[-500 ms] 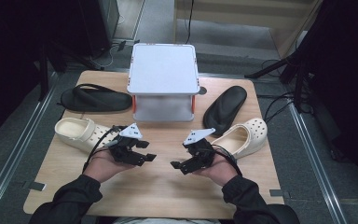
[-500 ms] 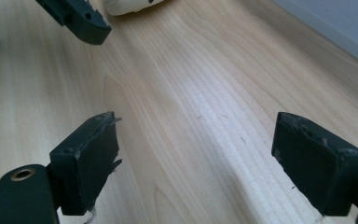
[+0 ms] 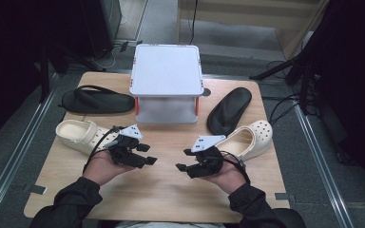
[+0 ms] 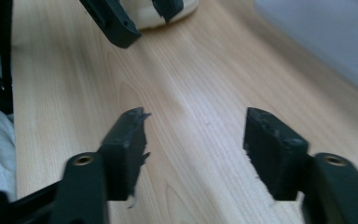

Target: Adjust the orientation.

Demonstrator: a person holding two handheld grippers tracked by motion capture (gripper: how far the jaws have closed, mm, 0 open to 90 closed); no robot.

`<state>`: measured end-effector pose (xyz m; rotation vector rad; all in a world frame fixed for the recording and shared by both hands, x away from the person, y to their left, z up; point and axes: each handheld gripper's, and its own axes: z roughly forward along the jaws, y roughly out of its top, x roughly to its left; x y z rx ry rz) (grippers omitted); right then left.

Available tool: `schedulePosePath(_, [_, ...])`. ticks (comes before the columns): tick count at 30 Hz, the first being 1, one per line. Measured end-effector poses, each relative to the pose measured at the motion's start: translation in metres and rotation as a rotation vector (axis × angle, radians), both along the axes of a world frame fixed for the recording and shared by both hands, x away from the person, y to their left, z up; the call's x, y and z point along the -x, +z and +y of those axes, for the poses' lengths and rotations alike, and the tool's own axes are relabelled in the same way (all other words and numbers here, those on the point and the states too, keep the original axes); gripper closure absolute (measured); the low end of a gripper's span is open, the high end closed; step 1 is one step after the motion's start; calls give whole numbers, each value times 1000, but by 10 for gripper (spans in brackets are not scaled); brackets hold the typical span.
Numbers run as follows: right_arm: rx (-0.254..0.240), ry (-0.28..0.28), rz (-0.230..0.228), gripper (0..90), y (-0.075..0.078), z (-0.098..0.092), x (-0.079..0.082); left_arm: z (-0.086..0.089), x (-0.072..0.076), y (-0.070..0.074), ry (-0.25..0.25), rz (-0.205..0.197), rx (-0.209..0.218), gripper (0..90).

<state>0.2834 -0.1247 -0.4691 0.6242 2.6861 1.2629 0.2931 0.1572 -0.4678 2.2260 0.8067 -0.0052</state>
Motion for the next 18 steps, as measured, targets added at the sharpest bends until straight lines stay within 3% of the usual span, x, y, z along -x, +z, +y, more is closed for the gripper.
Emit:
schedulePosePath(4, [-5, -4, 16, 468, 3, -6, 2, 1, 2, 1, -17, -32, -19, 435])
schedulePosePath(8, [36, -18, 42, 507, -4, -12, 1, 5, 1, 2, 0, -34, -36, 437])
schedulePosePath(14, [14, -23, 73, 518, -7, -18, -2, 12, -1, 5, 21, -35, -21, 426])
schedulePosePath(18, [-11, -33, 84, 525, -5, -20, -6, 12, -1, 6, 28, -43, -49, 422])
